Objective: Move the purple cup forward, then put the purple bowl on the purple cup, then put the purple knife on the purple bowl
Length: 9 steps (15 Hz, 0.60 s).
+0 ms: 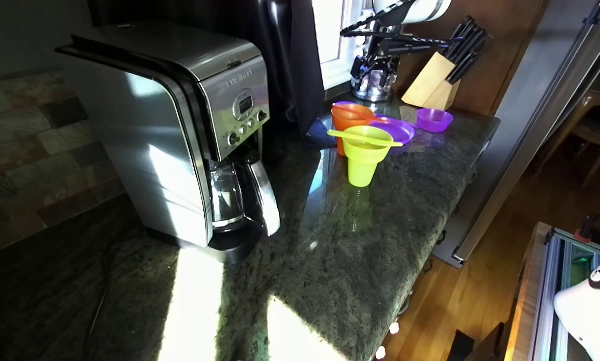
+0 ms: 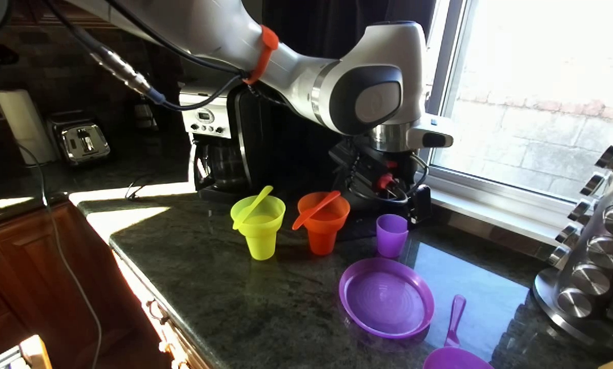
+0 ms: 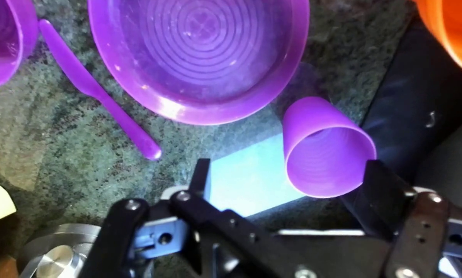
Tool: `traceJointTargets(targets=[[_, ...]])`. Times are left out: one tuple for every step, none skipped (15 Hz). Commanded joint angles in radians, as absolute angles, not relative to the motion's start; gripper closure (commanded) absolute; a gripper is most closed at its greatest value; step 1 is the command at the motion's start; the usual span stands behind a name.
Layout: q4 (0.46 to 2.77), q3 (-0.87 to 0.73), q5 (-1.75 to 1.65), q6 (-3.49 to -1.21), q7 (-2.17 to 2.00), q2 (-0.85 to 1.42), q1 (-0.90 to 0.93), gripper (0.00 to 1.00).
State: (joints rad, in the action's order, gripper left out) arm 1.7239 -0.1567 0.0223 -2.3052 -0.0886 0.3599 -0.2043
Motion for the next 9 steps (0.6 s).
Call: traceJointTargets(targets=[[1.628, -0.152, 0.048, -2.318, -0.077, 0.456, -0.213, 0.0], [1.606, -0.149, 0.054, -2.318, -0.074, 0.479, -0.217, 0.0], [1.59, -0.146, 0.062, -2.322, -0.074, 0.495, -0.22, 0.0], [1.573, -0.142, 0.07, -2.319, -0.072, 0.511, -0.223, 0.0], [1.558, -0.14, 0.078, -2.321, -0.073, 0.525, -0.225, 0.0], [1.541, -0.137, 0.083, -2.316, -0.072, 0.54, -0.226, 0.0], [1.525, -0.136, 0.087, -2.309, -0.074, 0.555, -0.227, 0.0], [1.51, -0.135, 0.09, -2.304, -0.074, 0.569, -0.228, 0.0], [1.497, -0.136, 0.09, -2.298, -0.078, 0.581, -0.227, 0.0]])
